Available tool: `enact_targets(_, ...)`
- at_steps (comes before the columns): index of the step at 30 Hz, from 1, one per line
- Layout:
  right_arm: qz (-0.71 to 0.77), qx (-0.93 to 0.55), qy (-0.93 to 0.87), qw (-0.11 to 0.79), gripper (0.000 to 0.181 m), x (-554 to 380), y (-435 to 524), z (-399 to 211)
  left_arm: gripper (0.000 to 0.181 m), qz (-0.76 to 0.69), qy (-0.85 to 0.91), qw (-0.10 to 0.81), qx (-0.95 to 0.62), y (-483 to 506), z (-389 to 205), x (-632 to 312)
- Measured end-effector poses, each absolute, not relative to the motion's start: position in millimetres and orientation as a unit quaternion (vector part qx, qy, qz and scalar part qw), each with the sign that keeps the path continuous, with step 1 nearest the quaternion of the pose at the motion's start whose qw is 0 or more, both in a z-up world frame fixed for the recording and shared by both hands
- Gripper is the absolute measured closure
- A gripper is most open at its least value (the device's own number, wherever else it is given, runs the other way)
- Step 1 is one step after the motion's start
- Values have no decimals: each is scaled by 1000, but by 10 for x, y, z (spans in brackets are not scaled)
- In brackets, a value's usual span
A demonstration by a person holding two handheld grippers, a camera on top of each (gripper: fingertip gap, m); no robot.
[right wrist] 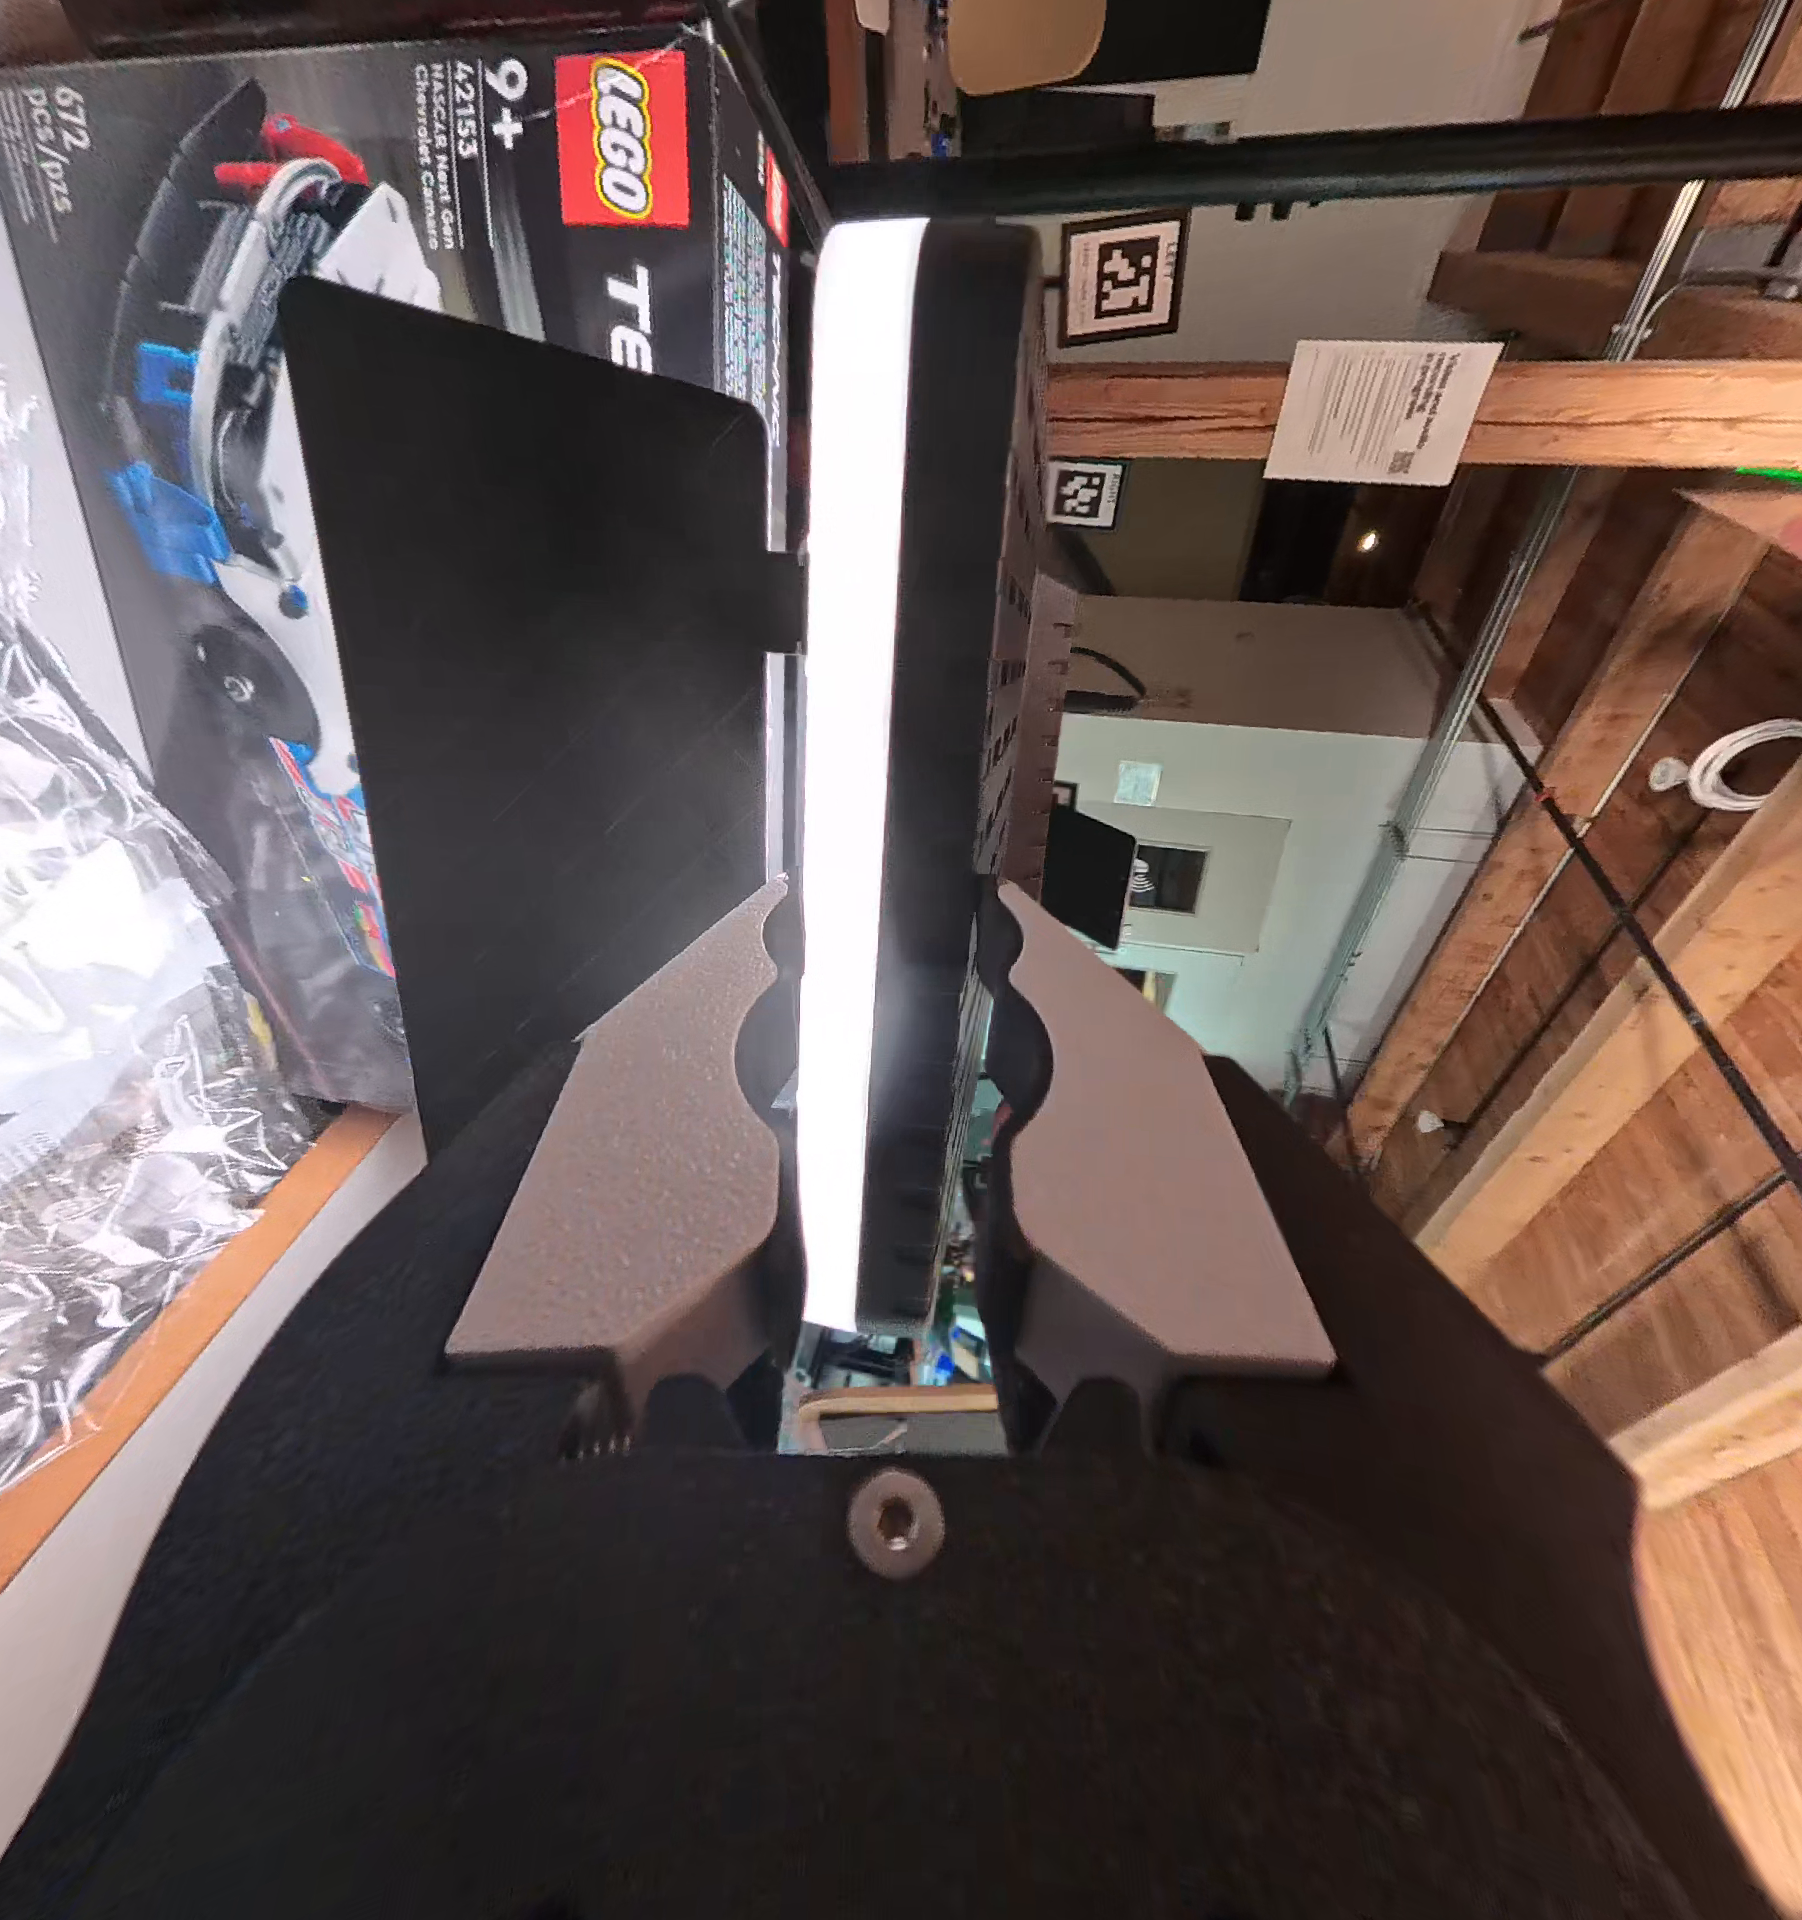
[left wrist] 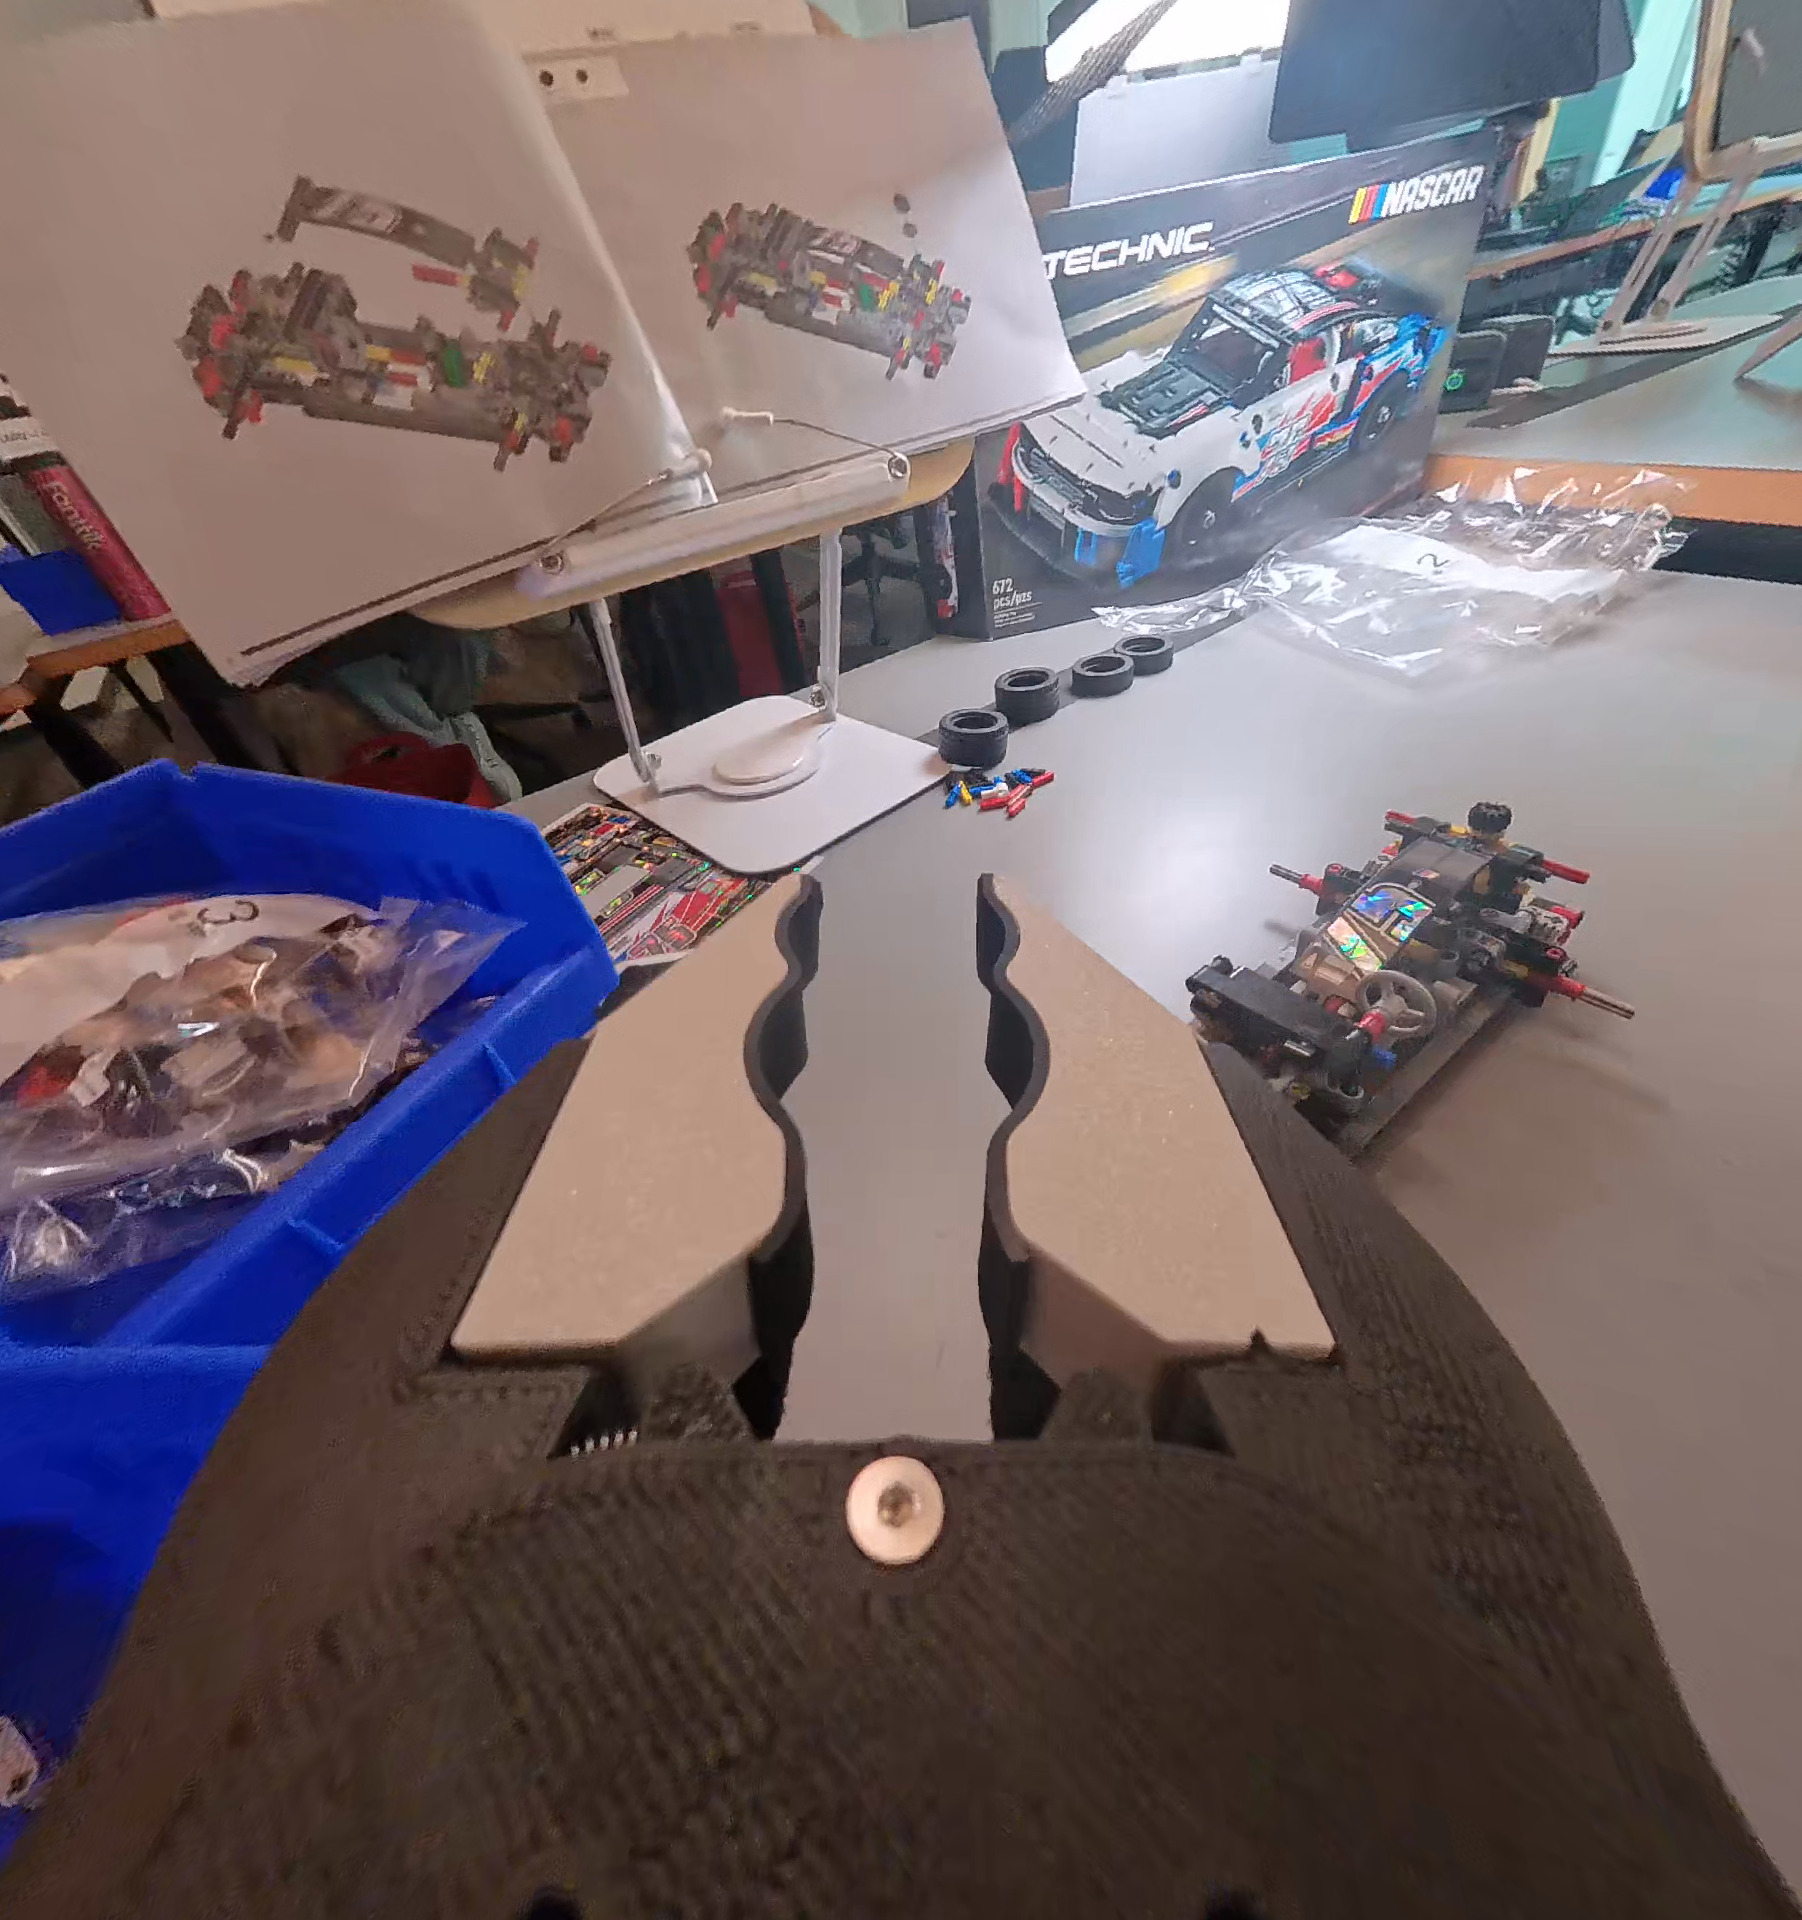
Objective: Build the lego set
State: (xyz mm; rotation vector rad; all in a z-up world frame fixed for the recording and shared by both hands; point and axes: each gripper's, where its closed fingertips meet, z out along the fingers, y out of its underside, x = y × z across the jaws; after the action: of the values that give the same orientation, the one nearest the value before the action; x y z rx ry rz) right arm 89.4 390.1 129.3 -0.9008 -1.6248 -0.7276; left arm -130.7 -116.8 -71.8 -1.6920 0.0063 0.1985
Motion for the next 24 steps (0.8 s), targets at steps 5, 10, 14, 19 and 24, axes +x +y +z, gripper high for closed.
enact_targets(5,-302,-407,-704,498,149,873,3967,1408,153,68,-3,653,-755,-1188,-818,-1312)
enact_targets(10,-268,-446,-702,486,151,775,4069,1844,153,66,4,642,-764,-1120,-889,-1322)
enact_targets(14,-255,-472,-704,465,151,669,4171,2184,153,49,3,635,-771,-1011,-965,-1307)
enact_targets(19,-225,-530,-693,434,150,442,4304,2687,153,40,11,627,-778,-898,-993,-1244)
enact_targets(24,-205,-562,-685,417,151,221,4370,2955,153,36,14,618,-785,-859,-1038,-1214)
